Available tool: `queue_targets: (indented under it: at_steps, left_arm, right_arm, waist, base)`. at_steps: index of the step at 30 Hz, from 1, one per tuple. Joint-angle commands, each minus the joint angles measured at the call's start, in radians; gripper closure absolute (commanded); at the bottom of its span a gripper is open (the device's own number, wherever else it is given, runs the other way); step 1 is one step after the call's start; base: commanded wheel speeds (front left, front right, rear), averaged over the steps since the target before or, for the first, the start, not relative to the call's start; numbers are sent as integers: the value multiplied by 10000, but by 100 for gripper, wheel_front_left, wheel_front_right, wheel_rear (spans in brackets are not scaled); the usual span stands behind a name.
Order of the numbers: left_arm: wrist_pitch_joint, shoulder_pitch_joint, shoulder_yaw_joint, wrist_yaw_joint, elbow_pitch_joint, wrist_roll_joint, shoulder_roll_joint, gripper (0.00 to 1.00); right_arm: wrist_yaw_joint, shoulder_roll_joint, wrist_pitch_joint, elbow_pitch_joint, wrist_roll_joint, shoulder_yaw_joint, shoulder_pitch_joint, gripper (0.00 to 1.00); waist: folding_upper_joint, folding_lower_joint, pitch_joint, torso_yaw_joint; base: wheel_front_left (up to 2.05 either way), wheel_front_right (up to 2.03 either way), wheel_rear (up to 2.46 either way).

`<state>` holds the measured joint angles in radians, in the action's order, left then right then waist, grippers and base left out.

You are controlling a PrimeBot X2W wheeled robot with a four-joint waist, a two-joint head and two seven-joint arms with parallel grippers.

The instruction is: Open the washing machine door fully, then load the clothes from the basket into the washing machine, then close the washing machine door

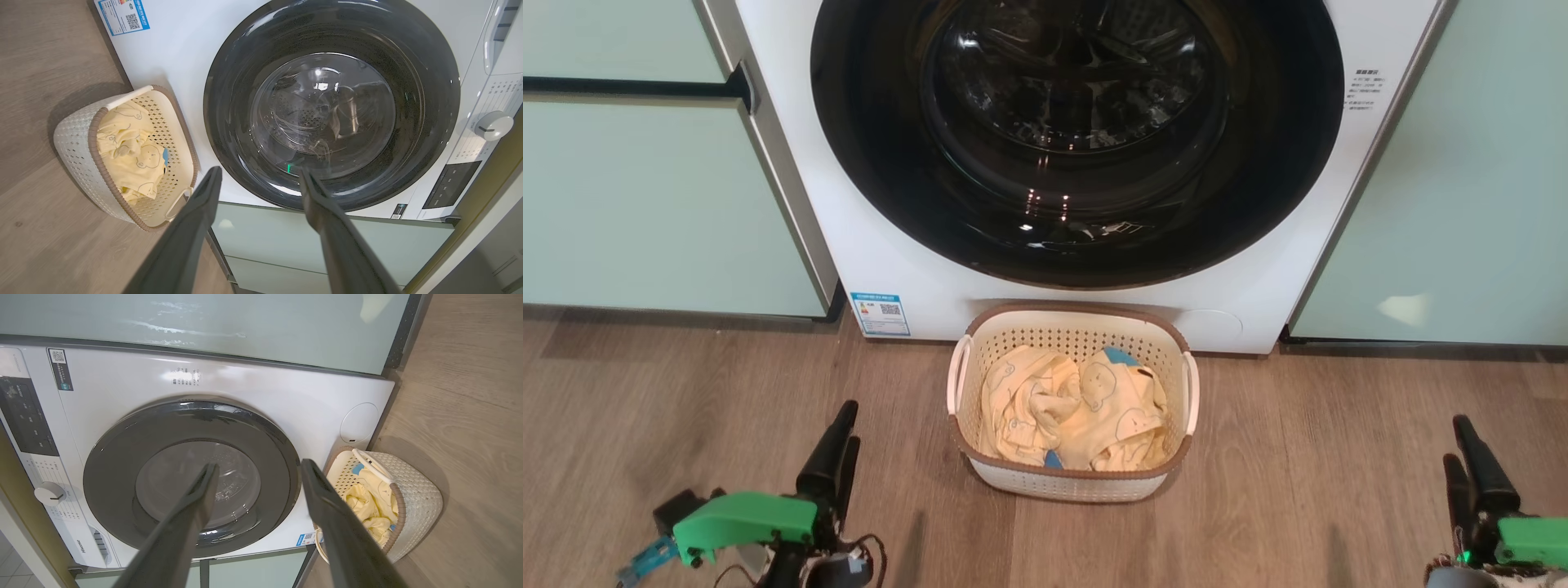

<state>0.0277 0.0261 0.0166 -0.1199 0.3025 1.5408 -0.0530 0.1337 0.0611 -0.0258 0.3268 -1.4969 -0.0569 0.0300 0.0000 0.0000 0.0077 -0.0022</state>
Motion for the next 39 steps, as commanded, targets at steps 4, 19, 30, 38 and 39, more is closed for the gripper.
queue_targets:
  at_steps: [4,19,30,38,39]
  left_arm:
    - [-189,578,-4,-30,-267,-587,-268,0]
    - [-637,688,466,-42,-855,-4238,-33,0]
    - [-962,647,314,-25,-1186,-6673,-34,0]
    - [-1198,654,144,54,-1310,-7939,-91,0]
    - [-1257,666,103,67,-1327,-8211,-101,0]
  right_arm:
    - [-8,229,171,-302,817,-7,619,0]
    - [-12,126,614,-389,4191,-13,719,0]
    - [-14,143,939,-323,6446,79,741,0]
    - [-16,136,1175,-161,7822,165,817,0]
    - [-17,129,1234,-140,8116,186,841,0]
  waist:
    - [0,0,-2,-2]
    - [0,0,15,14]
    - [0,0,0,5]
    - [0,0,-8,-19]
    - [0,0,-3,-22]
  base:
    - [0,0,0]
    - [0,0,0]
    - [0,0,0]
    - [0,0,0]
    - [0,0,0]
